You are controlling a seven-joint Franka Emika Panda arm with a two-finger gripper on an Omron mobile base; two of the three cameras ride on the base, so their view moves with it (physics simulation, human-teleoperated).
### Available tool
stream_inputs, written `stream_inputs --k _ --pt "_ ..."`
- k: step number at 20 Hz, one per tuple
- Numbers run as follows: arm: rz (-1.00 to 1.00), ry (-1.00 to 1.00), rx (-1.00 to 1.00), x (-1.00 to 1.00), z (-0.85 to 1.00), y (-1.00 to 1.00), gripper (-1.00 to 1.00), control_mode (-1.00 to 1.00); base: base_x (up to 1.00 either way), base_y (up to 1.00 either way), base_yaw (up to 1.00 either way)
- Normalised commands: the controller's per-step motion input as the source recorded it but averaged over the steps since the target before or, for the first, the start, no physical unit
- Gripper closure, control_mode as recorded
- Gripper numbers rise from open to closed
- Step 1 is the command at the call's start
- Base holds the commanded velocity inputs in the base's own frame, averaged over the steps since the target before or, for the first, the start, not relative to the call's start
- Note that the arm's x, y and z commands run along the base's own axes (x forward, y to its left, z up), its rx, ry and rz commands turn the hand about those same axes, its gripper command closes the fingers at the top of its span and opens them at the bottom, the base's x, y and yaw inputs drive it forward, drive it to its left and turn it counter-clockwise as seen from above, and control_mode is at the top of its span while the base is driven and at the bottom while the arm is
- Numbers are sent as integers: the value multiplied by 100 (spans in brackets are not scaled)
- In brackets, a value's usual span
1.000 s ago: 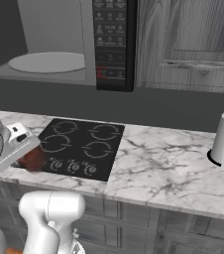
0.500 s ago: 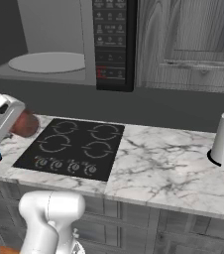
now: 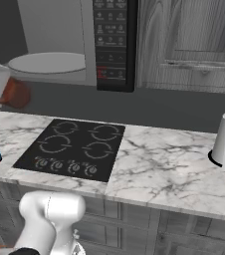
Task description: Place the microwavable item in the microwave. Then, close the microwave door and press the start button.
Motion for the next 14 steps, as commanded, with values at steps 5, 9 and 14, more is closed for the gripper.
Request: stream_inputs --k 5,9,14 --pt "0 2 0 21 70 4 100 -100 0 0 0" --pt "0 14 0 64 35 15 100 -100 0 0 0" --pt "0 3 0 85 -5 3 100 -100 0 0 0"
